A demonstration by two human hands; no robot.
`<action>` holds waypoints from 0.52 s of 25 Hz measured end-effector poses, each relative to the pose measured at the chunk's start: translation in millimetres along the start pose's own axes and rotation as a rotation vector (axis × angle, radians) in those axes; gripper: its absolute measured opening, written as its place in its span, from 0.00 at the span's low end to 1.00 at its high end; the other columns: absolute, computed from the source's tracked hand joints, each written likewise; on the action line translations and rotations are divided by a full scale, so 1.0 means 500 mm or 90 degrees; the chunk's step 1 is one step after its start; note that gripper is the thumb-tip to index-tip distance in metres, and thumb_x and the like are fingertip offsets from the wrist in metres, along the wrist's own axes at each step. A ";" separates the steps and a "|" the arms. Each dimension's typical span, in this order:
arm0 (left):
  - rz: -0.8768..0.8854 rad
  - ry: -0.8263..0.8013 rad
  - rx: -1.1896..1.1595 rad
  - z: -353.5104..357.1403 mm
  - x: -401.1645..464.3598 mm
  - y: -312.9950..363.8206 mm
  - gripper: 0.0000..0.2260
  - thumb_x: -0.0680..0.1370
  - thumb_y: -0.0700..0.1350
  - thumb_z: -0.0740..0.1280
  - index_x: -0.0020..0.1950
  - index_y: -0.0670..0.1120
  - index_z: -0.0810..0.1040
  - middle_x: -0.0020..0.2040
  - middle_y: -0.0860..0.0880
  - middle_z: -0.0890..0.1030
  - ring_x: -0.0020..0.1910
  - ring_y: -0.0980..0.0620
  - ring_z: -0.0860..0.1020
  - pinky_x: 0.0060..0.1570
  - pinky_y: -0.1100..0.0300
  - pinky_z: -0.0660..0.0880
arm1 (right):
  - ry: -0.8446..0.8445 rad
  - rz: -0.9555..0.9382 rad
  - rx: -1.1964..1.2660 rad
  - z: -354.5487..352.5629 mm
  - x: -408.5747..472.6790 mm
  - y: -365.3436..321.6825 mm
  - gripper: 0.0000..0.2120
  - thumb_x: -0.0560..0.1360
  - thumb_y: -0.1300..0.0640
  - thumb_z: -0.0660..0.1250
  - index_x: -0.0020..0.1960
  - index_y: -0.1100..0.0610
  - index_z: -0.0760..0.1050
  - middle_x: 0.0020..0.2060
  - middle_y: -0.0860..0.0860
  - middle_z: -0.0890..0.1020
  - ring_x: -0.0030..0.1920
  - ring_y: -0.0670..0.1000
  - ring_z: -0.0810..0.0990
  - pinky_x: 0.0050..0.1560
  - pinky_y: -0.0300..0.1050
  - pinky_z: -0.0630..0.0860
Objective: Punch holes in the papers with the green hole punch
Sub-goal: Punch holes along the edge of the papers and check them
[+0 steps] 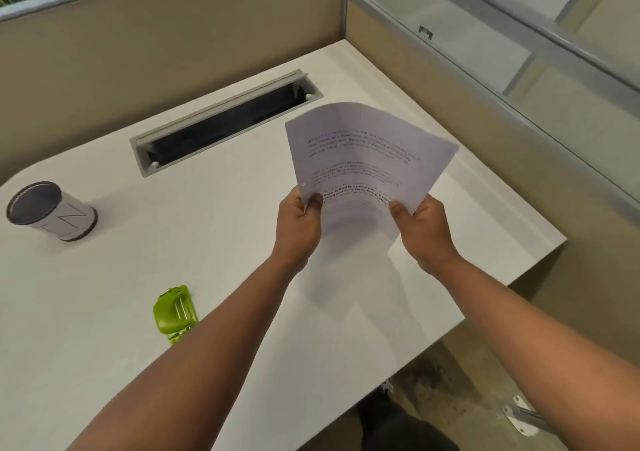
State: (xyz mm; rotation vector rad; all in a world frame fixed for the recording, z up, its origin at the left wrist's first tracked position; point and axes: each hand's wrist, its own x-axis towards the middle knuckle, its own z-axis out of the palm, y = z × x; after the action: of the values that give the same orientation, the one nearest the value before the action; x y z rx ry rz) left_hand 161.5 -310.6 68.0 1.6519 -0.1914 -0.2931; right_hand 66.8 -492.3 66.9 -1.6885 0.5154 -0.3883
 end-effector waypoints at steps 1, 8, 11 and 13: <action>0.004 -0.004 0.004 0.003 0.001 -0.002 0.15 0.85 0.40 0.59 0.56 0.59 0.81 0.54 0.57 0.86 0.56 0.52 0.83 0.58 0.52 0.80 | 0.000 0.004 -0.003 0.000 0.001 0.007 0.11 0.81 0.61 0.65 0.55 0.46 0.79 0.48 0.41 0.86 0.50 0.43 0.85 0.53 0.43 0.82; 0.012 -0.006 0.001 0.012 0.011 -0.013 0.15 0.85 0.40 0.60 0.58 0.59 0.80 0.53 0.62 0.85 0.55 0.57 0.83 0.52 0.64 0.79 | 0.008 0.001 -0.008 -0.007 0.007 0.030 0.11 0.80 0.59 0.65 0.56 0.45 0.79 0.48 0.34 0.85 0.52 0.41 0.84 0.54 0.38 0.80; -0.005 -0.022 -0.008 0.009 0.015 -0.013 0.13 0.85 0.41 0.60 0.57 0.56 0.81 0.51 0.61 0.86 0.53 0.56 0.84 0.51 0.62 0.80 | -0.008 0.012 -0.011 -0.014 0.009 0.033 0.11 0.80 0.59 0.65 0.55 0.44 0.79 0.48 0.34 0.85 0.52 0.40 0.84 0.53 0.38 0.80; -0.024 -0.020 -0.019 -0.003 0.025 -0.009 0.11 0.85 0.41 0.61 0.57 0.52 0.81 0.49 0.59 0.87 0.50 0.56 0.85 0.49 0.60 0.81 | -0.011 0.022 0.027 -0.029 0.016 0.028 0.10 0.78 0.59 0.68 0.54 0.45 0.80 0.49 0.40 0.87 0.51 0.44 0.85 0.51 0.40 0.81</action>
State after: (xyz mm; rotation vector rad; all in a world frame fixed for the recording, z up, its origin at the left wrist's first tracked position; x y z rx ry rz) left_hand 173.9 -312.3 62.7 1.6235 -0.1793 -0.3497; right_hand 64.3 -510.4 55.4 -1.6392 0.5195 -0.3569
